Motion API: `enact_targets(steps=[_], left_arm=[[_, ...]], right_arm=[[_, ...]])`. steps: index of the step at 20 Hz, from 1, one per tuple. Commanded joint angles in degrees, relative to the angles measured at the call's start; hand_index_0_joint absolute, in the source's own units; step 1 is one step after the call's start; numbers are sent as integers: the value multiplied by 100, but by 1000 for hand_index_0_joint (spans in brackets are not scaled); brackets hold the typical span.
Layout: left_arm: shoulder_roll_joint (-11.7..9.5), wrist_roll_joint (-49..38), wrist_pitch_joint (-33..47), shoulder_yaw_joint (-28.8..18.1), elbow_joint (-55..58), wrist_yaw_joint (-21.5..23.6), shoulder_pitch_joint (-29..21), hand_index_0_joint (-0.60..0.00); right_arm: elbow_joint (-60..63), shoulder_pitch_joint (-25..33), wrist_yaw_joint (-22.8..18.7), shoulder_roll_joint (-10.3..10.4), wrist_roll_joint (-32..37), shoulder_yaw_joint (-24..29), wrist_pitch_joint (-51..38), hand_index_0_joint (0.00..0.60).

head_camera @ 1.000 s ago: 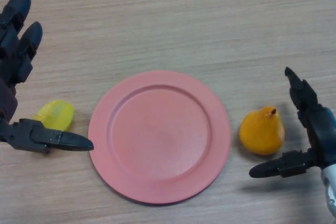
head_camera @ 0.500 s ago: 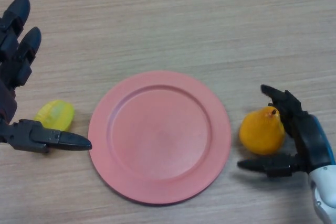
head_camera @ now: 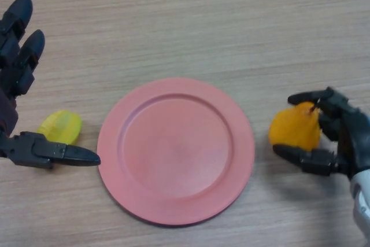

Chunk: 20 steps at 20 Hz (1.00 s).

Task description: Pick up the yellow pear and place it on the plate

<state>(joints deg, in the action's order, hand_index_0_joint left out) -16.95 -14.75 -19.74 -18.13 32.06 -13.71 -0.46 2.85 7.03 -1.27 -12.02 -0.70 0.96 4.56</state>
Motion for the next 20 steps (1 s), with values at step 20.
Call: enact_targets(steps=[20], left_arm=[[-369, -399, 702, -902, 361, -183, -37, 0]], right_arm=[[808, 1169, -1828, 114, 426, -3457, -1260, 600]])
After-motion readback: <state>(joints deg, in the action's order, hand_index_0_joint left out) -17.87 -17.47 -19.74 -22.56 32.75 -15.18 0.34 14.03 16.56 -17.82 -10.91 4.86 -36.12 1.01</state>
